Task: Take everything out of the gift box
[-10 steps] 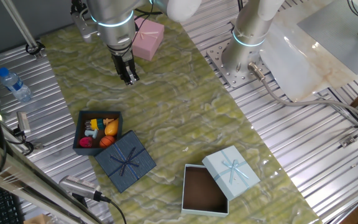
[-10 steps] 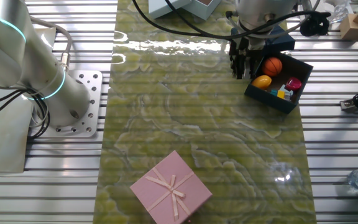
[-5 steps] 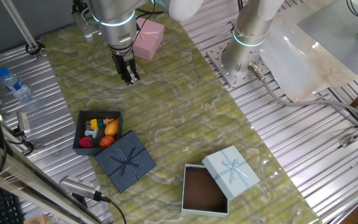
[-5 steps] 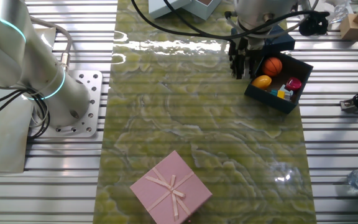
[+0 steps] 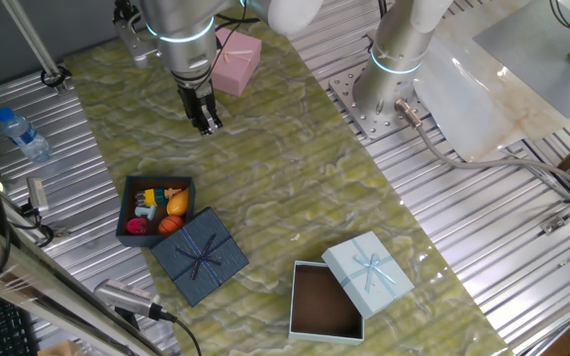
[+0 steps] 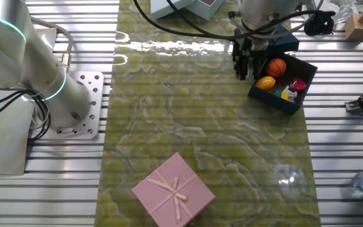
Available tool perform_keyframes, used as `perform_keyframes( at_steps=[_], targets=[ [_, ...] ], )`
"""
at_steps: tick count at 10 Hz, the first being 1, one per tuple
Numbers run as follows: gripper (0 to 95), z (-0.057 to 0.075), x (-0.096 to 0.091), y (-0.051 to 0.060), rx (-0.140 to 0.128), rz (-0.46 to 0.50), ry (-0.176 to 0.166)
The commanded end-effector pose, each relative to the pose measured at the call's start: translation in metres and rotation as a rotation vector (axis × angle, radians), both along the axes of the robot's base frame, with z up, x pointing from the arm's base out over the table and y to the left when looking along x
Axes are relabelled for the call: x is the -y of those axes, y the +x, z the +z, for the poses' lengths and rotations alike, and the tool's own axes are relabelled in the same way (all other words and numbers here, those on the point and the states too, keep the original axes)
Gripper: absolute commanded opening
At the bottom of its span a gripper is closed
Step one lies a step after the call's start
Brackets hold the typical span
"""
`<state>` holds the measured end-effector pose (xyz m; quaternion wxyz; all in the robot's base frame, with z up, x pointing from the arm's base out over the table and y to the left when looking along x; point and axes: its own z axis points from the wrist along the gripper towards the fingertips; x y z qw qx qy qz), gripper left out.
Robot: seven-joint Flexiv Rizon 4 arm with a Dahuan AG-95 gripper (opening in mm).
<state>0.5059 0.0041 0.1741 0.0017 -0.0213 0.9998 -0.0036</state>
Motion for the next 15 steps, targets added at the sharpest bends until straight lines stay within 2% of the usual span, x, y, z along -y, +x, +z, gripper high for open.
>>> perform_keyframes(
  at_steps=[1,14,15],
  targets=[
    [0.0,0.0,-0.0002,0.0003,-0.001,-0.003,0.0],
    [0.0,0.0004,-0.0007,0.0012,-0.004,-0.012,0.0],
    [0.0,0.0009,-0.0016,0.0023,-0.012,-0.023,0.001]
  ],
)
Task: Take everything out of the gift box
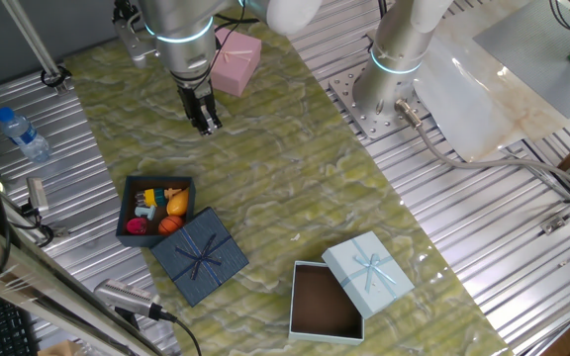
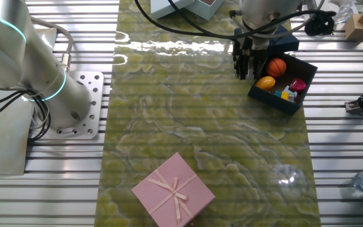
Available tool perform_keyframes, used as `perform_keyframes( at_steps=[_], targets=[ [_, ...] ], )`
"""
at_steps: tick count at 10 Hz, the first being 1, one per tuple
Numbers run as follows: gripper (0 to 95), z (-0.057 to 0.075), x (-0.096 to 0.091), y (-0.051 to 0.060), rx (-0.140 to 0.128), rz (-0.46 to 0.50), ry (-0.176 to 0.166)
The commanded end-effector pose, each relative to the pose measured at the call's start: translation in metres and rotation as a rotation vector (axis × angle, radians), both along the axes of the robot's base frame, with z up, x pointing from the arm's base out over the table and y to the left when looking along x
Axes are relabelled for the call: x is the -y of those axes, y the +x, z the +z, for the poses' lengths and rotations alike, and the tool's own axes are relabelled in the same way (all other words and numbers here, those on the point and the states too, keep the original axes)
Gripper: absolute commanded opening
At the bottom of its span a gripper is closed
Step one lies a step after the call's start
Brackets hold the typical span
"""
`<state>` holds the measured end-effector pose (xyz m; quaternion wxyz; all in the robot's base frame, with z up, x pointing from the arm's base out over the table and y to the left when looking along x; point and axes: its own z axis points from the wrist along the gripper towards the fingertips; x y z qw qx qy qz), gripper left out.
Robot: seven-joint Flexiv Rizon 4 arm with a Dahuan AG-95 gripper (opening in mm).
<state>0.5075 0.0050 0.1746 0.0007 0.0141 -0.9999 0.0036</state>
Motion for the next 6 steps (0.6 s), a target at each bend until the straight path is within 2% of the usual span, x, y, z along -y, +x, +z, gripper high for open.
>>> perform_keyframes(
  at_steps=[1,4,6],
  targets=[
    [0.0,0.0005,-0.0025,0.0025,-0.021,-0.014,-0.002],
    [0.0,-0.0003,-0.0044,0.004,-0.003,-0.021,-0.008],
    [0.0,0.0001,-0.0054,0.0068,-0.006,-0.016,-0.009]
  ],
)
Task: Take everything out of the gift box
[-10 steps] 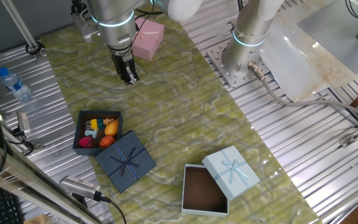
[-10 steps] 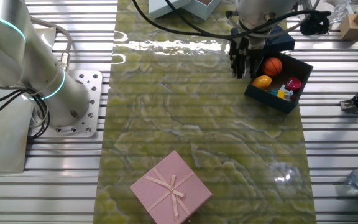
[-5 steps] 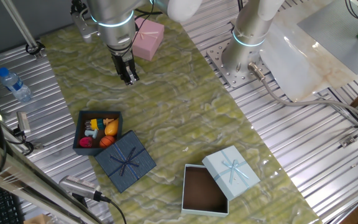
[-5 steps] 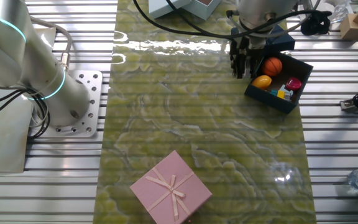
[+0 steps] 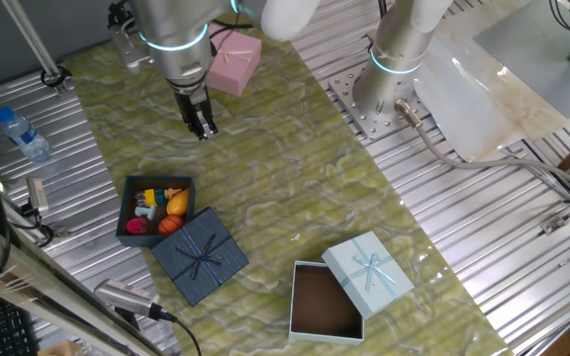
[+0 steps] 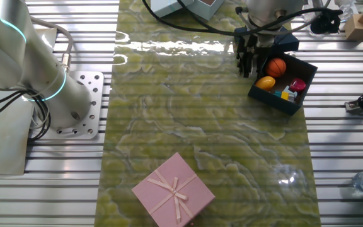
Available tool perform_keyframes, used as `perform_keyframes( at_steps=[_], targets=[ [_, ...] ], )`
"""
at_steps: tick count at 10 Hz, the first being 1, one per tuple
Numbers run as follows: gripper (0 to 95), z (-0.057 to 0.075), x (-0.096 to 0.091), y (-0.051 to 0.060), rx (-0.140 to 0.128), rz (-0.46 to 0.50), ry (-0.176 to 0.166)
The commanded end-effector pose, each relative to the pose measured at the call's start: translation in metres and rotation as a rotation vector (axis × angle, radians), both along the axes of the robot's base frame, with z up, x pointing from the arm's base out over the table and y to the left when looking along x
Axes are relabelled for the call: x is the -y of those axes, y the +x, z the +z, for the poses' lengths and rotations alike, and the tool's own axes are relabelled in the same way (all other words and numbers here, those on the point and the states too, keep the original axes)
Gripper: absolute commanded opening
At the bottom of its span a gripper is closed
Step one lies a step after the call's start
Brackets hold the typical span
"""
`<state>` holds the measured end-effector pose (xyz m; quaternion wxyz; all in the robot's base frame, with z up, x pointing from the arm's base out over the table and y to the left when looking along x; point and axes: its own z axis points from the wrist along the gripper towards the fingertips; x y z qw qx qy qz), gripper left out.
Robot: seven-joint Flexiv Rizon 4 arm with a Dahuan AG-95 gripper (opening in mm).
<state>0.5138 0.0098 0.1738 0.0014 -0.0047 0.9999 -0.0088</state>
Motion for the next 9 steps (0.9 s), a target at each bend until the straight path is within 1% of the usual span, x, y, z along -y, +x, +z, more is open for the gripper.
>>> perform_keyframes(
  at_steps=[1,2,5,6,8,9],
  targets=[
    [0.0,0.001,-0.001,0.003,-0.009,0.003,0.001],
    [0.0,0.001,-0.003,0.007,-0.01,0.001,0.001],
    [0.0,-0.001,-0.006,0.012,-0.008,-0.005,0.001],
    [0.0,-0.002,-0.006,0.013,-0.005,-0.004,0.0],
    [0.0,-0.004,-0.007,0.015,0.011,0.014,0.0],
    [0.0,-0.005,-0.007,0.016,0.013,0.015,-0.001]
  ],
)
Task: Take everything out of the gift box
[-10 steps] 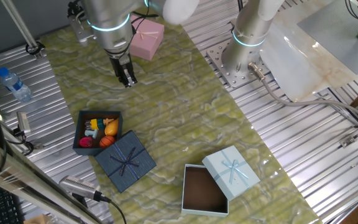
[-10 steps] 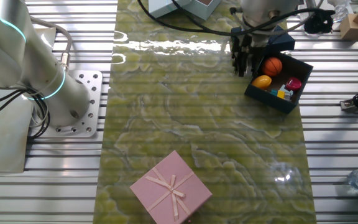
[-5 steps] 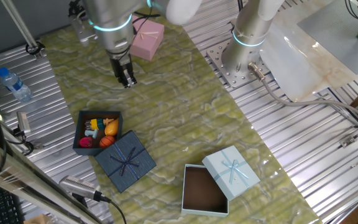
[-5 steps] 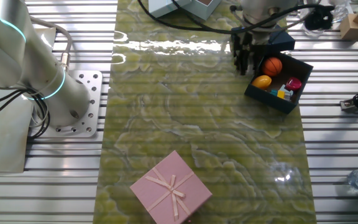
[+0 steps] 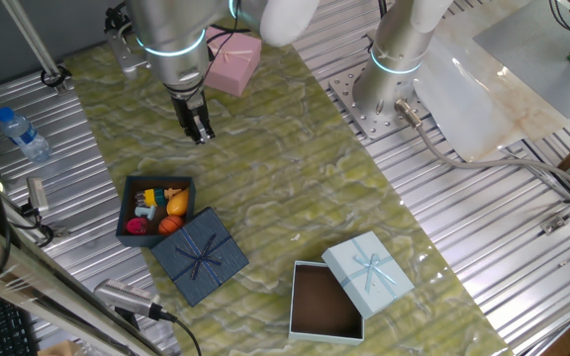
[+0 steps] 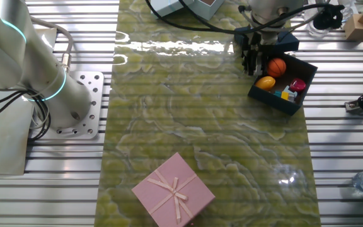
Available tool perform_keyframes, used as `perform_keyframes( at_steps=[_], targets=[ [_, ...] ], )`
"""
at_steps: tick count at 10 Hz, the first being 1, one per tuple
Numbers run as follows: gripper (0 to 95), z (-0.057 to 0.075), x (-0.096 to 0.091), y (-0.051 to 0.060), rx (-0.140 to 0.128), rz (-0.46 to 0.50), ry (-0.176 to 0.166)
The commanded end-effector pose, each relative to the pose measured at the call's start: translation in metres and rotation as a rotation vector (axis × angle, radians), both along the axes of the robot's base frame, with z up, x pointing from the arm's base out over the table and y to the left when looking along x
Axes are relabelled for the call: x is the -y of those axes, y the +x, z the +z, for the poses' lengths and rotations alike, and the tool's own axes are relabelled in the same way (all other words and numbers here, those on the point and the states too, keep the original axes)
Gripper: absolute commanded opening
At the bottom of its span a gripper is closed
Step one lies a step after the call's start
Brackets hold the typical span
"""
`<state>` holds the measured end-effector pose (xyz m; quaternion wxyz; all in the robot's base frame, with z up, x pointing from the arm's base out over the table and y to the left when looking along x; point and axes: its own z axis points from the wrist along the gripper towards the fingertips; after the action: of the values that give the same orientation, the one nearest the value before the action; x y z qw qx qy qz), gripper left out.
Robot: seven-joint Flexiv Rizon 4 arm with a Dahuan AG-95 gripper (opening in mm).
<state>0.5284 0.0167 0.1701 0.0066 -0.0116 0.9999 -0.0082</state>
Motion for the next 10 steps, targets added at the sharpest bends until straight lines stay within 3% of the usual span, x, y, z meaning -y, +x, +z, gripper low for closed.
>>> perform_keyframes(
  at_steps=[1,5,10],
  targets=[
    [0.0,-0.002,-0.001,0.002,0.005,0.0,-0.002],
    [0.0,-0.011,-0.004,0.013,0.028,0.003,-0.005],
    [0.0,-0.012,-0.009,0.028,0.035,0.019,-0.004]
  ],
)
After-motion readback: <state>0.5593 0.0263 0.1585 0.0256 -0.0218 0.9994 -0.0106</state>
